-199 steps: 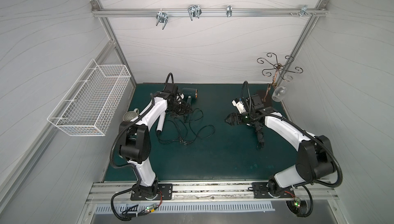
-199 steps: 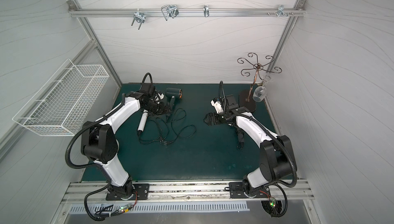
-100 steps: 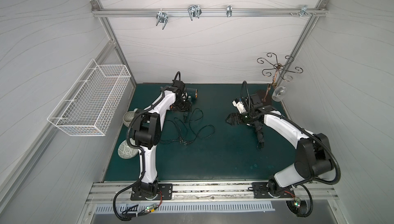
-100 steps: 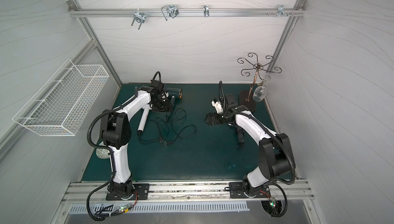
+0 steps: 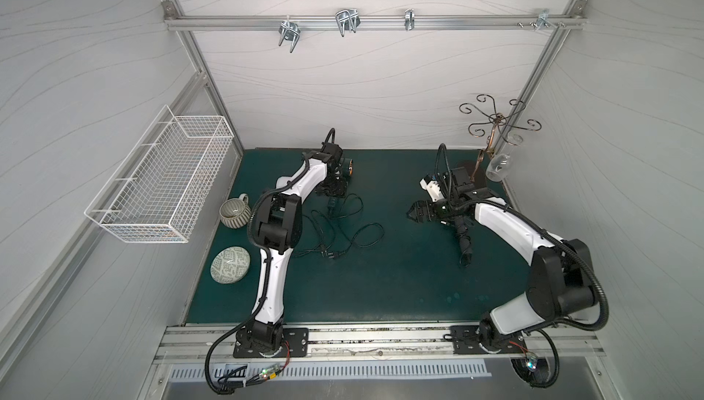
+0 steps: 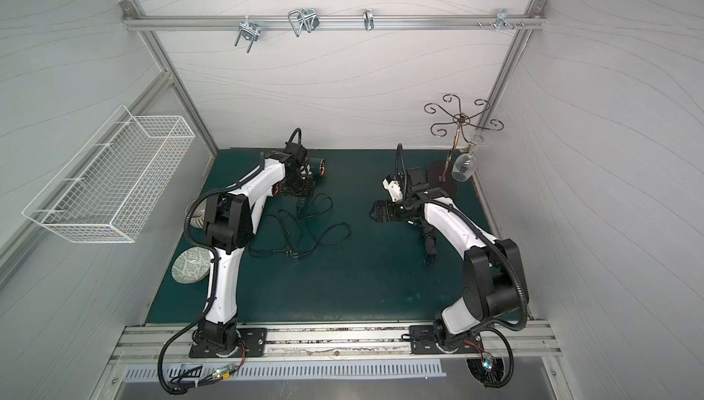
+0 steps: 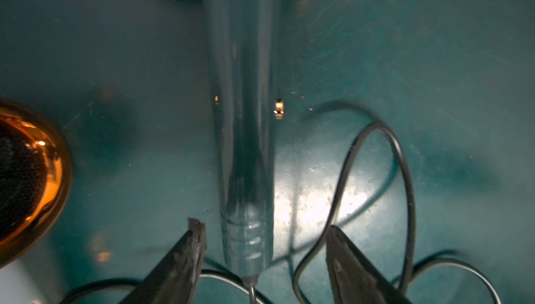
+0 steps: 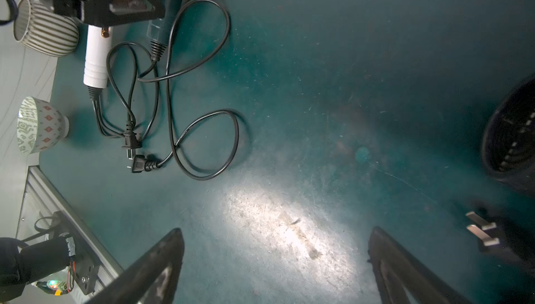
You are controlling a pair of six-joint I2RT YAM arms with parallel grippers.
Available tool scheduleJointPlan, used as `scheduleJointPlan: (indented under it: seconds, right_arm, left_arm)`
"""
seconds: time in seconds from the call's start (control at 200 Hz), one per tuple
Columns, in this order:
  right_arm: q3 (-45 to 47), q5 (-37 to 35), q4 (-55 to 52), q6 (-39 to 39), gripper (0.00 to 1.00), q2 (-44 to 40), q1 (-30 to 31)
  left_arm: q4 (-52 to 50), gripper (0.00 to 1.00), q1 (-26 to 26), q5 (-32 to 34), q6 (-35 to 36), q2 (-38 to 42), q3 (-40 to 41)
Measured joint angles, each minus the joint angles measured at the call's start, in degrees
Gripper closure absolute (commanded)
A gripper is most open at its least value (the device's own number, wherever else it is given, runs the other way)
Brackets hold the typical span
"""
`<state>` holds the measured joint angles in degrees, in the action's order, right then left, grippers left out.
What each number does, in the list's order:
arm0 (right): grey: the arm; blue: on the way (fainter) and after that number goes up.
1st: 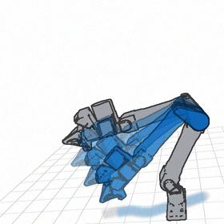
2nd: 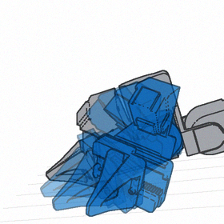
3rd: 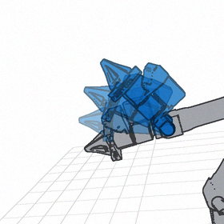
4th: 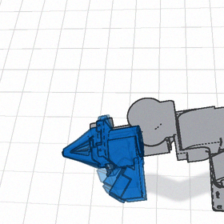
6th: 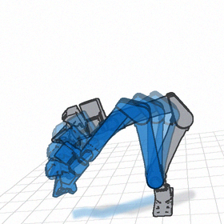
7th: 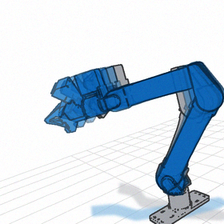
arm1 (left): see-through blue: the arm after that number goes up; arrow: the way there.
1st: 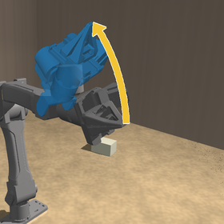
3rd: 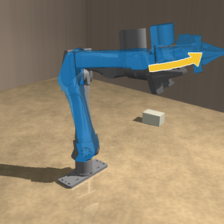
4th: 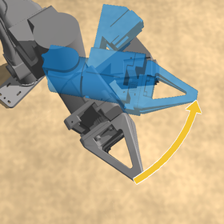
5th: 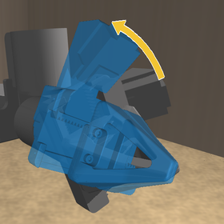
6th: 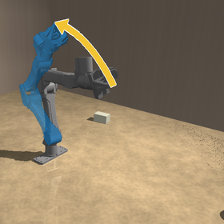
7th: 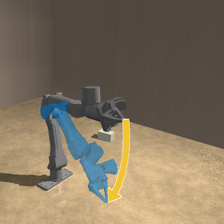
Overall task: Wrap the cord around the hair dryer
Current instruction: Pick up the hair dryer from the center of the board.
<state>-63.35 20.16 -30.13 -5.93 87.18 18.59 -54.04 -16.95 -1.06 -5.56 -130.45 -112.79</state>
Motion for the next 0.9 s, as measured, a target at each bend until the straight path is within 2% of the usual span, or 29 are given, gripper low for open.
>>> scheduleJointPlan:
  seconds: [0.25, 0.445, 0.535, 0.695, 0.825, 0.9]
  right_arm:
    - [0.96, 1.40, -0.02, 0.37, 0.01, -0.02, -1.64]
    - [1.16, 2.29, -0.02, 0.39, 0.01, -0.02, -2.56]
    - [1.16, 2.73, -0.02, 0.39, 0.01, -0.02, -2.86]
    - [1.16, 3.19, -0.02, 0.39, 0.01, -0.02, -3.08]
    - [1.16, 3.67, 0.00, 0.37, 0.01, -0.02, -3.15]
    - [1.16, 4.04, 0.00, 0.37, 0.01, -0.02, -3.15]
  left_arm:
    - [-2.47, 0.36, 0.04, 3.02, 0.22, -6.47, -8.44]
    - [-3.82, 0.45, 0.04, 3.04, 0.72, -10.16, -13.90]
    - [-4.42, 0.49, 0.04, 2.97, 0.83, -11.15, -14.19]
    - [-5.44, 0.46, 0.04, 2.60, 0.87, -12.55, -14.69]
    - [-5.81, 0.51, 0.04, 2.51, 0.90, -13.00, -15.34]
    - [-6.32, 0.57, 0.07, 2.49, 0.90, -13.46, -16.15]
